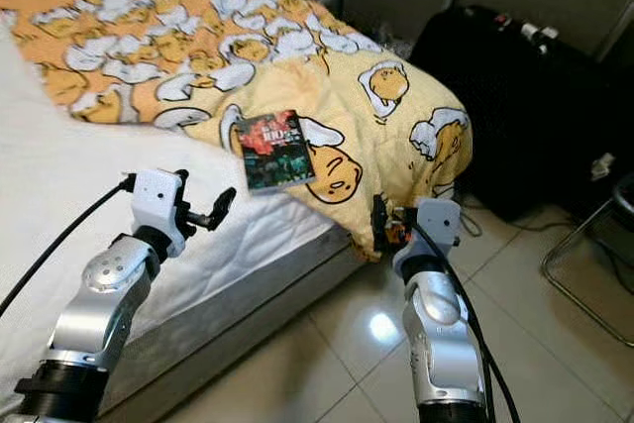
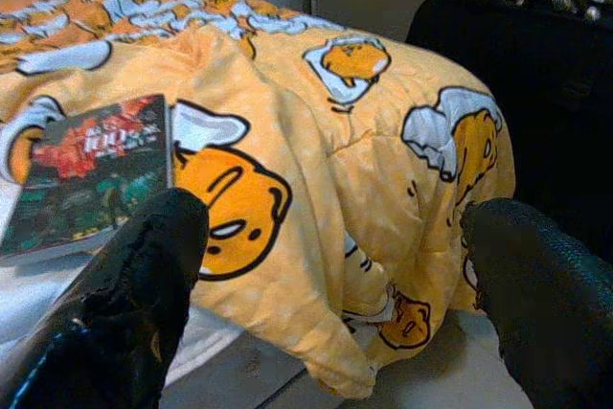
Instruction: Clean up the room
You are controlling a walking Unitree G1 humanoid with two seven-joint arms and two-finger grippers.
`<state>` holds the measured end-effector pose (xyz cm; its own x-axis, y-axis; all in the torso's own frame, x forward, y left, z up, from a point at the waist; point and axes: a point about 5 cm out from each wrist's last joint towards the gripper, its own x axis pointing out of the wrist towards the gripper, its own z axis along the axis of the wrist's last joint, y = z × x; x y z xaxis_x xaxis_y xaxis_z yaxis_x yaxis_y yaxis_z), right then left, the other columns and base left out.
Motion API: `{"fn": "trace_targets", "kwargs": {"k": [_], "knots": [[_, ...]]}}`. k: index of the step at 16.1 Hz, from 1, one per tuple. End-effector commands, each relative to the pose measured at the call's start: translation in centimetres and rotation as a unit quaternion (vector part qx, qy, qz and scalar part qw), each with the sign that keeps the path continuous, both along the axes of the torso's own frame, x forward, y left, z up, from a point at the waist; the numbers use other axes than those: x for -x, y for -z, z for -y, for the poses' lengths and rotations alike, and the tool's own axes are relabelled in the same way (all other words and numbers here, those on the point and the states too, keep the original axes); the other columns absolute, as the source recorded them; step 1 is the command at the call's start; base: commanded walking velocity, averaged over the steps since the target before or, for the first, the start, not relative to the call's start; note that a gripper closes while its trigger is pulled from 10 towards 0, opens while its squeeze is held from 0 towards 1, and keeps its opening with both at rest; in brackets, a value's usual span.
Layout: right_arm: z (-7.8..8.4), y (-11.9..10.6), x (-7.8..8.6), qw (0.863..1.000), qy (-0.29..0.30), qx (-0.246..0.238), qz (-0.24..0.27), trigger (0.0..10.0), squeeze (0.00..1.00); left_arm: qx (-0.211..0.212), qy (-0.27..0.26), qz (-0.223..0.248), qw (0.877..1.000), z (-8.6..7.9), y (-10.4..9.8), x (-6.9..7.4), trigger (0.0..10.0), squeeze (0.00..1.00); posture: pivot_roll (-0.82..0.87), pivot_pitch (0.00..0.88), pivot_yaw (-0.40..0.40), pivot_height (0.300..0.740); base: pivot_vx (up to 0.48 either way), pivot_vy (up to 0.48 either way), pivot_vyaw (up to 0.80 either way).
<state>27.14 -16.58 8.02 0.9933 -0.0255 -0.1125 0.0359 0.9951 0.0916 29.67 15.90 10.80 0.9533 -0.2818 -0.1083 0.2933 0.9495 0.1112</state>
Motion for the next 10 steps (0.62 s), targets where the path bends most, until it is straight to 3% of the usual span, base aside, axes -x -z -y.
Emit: {"fn": "trace_targets", "kwargs": {"k": [1,10], "knots": [[-0.3,-0.4,-0.7,1.0,-0.012,0.003,0.005,10.0,0.0,-0.004,-0.013,0.01,1.0,-0.4,-0.4,-0.3,10.0,0.62,-0.01,0.0,-0.014,0.74,0.345,0.0,0.0],[-0.8,-0.2,-2.1,0.999,-0.044,0.008,-0.011,10.0,0.0,-0.008,-0.035,0.017,0.999,-0.9,-0.6,-0.4,10.0,0.61,0.01,0.0,-0.043,0.74,0.345,0.0,0.0]]}}
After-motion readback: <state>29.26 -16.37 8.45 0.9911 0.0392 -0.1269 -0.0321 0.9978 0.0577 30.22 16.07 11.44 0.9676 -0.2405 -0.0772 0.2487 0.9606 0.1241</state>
